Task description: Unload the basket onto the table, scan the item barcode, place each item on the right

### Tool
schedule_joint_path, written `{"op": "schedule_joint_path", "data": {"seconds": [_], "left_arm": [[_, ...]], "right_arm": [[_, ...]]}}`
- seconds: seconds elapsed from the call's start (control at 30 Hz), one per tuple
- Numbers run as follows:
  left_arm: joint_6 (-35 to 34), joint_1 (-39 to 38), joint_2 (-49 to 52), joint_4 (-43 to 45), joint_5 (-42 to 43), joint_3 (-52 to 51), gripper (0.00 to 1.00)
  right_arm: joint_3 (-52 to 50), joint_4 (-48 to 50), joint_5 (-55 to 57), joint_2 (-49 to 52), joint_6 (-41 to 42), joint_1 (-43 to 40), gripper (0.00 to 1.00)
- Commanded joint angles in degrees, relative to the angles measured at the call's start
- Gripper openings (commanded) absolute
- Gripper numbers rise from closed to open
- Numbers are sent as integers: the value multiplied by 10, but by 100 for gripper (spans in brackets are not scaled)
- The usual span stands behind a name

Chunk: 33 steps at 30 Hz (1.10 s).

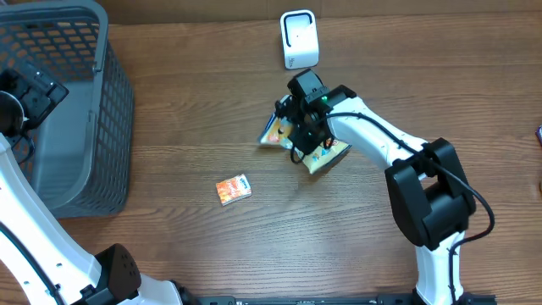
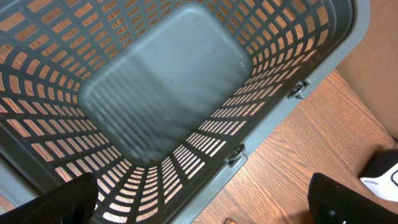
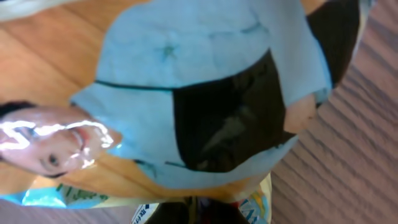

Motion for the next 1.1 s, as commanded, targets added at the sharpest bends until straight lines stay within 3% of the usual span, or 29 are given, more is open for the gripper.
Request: {"op": "schedule_joint_path", "data": {"seconds": [0.0,0.13,0.27,0.73,1.07], "left_arm": [[-6,2,1,-1,2,2,100],[-6,2,1,-1,2,2,100],[-6,2,1,-1,2,2,100],[-6,2,1,-1,2,2,100],[-6,2,1,-1,2,2,100]], "right_arm": [[75,-13,38,17,216,-7,4],[207,-21,47,17,236,-23,4],[261,22,74,17,266,-34,4],[265,309,96,54,279,-85,4],[265,417,123,141,226,-87,4]]}}
